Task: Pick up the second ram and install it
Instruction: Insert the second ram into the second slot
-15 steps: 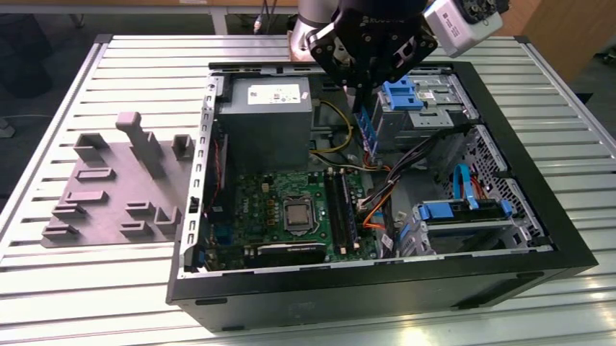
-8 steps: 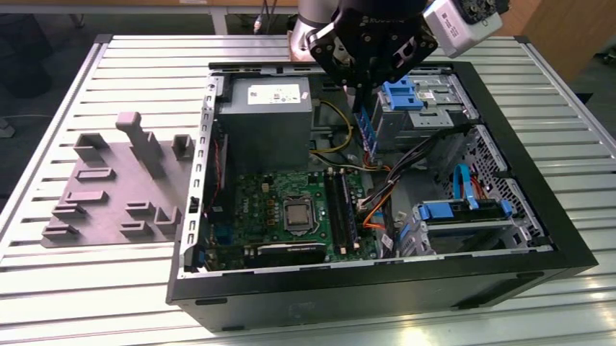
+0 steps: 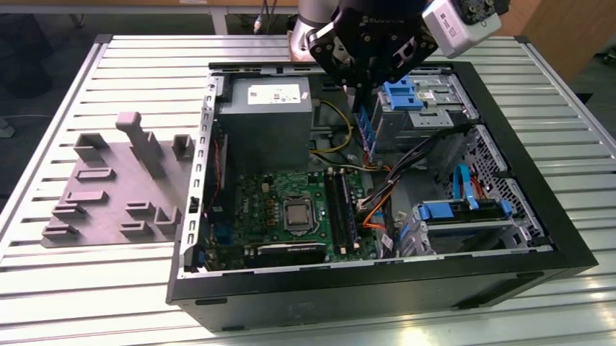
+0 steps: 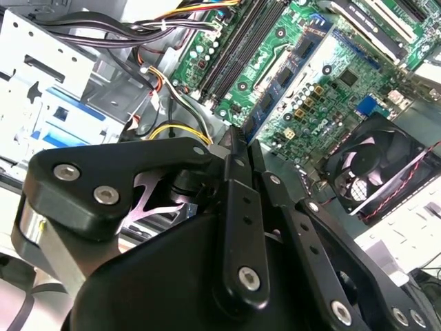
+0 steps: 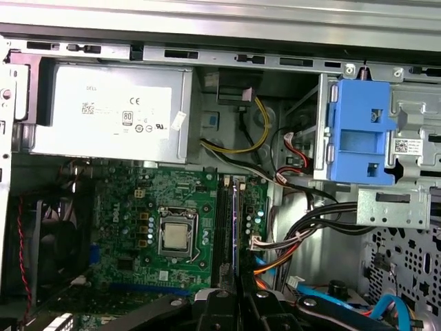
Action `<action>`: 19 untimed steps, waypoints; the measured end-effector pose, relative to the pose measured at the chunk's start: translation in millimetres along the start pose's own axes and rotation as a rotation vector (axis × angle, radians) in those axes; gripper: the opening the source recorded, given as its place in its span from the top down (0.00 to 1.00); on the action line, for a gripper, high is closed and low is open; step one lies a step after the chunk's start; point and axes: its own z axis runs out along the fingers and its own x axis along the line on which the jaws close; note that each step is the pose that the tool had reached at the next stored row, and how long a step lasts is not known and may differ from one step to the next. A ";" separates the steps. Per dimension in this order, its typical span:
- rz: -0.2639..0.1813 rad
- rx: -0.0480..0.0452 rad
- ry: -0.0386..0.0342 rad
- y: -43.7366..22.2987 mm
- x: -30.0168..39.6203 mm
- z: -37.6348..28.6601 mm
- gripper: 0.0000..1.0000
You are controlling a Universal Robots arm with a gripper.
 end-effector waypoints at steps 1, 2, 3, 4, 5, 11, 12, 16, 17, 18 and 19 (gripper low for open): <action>0.004 0.0000 -0.0001 0.0 0.0 0.0 0.86; 0.010 0.0000 -0.0001 0.0 0.0 0.0 0.86; 0.018 0.0000 -0.0002 0.0 0.0 0.0 0.86; 0.028 -0.0001 -0.0003 0.0 0.0 0.1 0.86; 0.041 -0.0002 -0.0005 0.0 0.0 0.1 0.86; 0.136 -0.0007 -0.0016 0.0 0.0 0.5 0.86; 0.154 -0.0009 -0.0019 0.0 0.0 0.6 0.86; 0.183 -0.0009 -0.0022 0.0 0.0 0.7 0.86; 0.183 -0.0009 -0.0022 0.0 0.0 0.6 0.86; 0.183 -0.0009 -0.0022 0.0 0.0 0.7 0.86; 0.174 -0.0009 -0.0022 0.0 0.0 0.7 0.86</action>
